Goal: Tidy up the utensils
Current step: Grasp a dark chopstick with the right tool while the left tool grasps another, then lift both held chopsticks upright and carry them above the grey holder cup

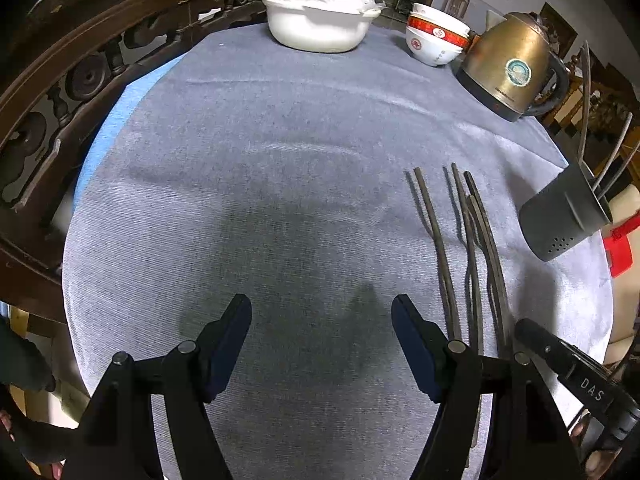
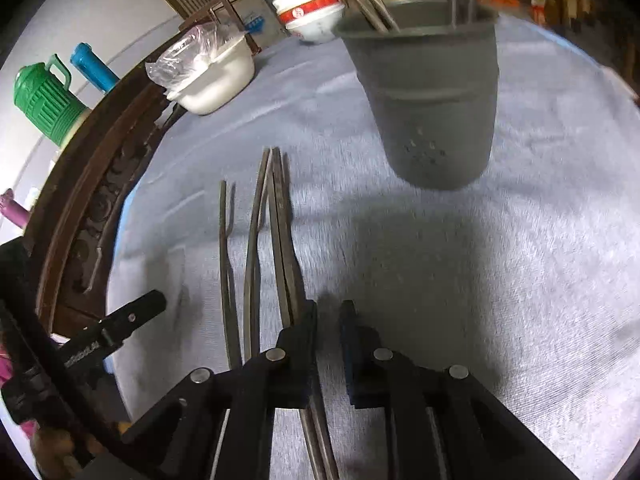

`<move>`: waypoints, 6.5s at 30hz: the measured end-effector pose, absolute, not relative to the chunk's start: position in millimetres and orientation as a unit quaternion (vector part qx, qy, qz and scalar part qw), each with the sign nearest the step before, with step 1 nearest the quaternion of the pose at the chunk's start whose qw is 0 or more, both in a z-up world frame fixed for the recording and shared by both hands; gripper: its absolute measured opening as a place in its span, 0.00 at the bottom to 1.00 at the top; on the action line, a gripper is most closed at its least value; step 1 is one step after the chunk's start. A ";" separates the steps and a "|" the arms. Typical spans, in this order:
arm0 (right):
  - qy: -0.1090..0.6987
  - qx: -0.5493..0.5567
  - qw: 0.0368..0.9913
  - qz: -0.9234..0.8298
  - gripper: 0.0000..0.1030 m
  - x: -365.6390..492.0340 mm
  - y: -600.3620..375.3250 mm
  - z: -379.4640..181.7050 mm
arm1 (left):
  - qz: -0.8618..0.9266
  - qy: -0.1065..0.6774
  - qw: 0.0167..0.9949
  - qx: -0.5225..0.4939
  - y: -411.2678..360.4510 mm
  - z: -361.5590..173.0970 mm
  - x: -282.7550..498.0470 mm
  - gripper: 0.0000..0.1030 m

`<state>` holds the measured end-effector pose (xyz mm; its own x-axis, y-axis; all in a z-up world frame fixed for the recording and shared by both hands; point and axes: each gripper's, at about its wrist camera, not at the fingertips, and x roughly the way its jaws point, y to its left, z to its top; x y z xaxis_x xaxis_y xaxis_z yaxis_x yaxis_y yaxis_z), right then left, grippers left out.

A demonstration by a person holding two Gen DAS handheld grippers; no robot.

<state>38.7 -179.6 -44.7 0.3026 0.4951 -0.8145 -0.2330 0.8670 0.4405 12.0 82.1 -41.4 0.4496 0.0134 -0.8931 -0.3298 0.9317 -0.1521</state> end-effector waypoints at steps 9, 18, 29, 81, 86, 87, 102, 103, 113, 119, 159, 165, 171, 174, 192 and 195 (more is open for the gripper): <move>0.541 0.087 0.799 0.248 0.15 51.5 -164.4 -36.8 | 0.101 0.512 0.840 -0.147 77.7 -38.1 9.9 0.71; 0.554 0.034 0.793 0.250 0.16 52.0 -142.1 -41.1 | 0.098 0.514 0.839 -0.147 76.0 -39.2 9.8 0.71; 0.573 0.027 0.790 0.218 0.08 60.8 -160.4 -43.0 | 0.061 0.530 0.833 -0.145 55.6 -32.9 34.5 0.71; 0.685 -0.139 0.678 0.228 0.15 114.6 -118.7 -46.2 | -0.054 0.701 0.710 -0.041 59.8 -65.6 116.1 0.05; 0.698 -0.159 0.659 0.230 0.15 125.8 -100.0 -47.7 | -0.052 0.704 0.708 -0.029 60.9 -65.5 126.5 0.05; 0.694 -0.175 0.661 0.226 0.07 125.1 -97.6 -47.7 | -0.051 0.703 0.709 -0.028 60.2 -65.3 126.6 0.05; 0.438 0.045 0.862 0.249 0.06 49.1 -181.9 57.0 | -0.012 0.452 0.874 -0.178 98.4 50.1 59.2 0.05; 0.420 0.052 0.871 0.250 0.06 45.5 -185.3 59.6 | -0.008 0.440 0.880 -0.179 97.1 51.9 57.0 0.05; 0.282 0.046 0.939 0.190 0.06 17.5 -192.5 53.9 | 0.027 0.307 0.942 -0.137 72.3 65.5 37.7 0.05; 0.259 0.043 0.949 0.173 0.06 9.8 -206.2 56.1 | 0.037 0.298 0.946 -0.124 70.4 54.1 25.1 0.05; 0.259 0.048 0.949 0.176 0.06 -61.2 -243.8 73.3 | 0.018 0.271 0.954 -0.131 62.2 70.9 -73.1 0.05; 0.253 0.050 0.951 0.172 0.06 -61.6 -245.1 75.3 | 0.016 0.262 0.954 -0.146 68.9 76.9 -69.5 0.05; 0.239 0.054 0.955 0.166 0.06 -62.0 -251.0 86.1 | 0.008 0.257 0.951 -0.172 74.5 82.9 -60.4 0.05; 0.235 0.060 0.956 0.162 0.06 -60.3 -254.8 89.8 | 0.004 0.252 0.951 -0.178 74.8 88.1 -55.1 0.05; 0.226 0.073 0.955 0.175 0.06 -54.0 -252.0 99.3 | 0.035 0.311 0.938 -0.149 66.3 84.4 -23.5 0.05; 0.225 0.074 0.956 0.176 0.06 -53.7 -251.4 100.5 | 0.035 0.314 0.937 -0.146 65.7 85.2 -24.3 0.05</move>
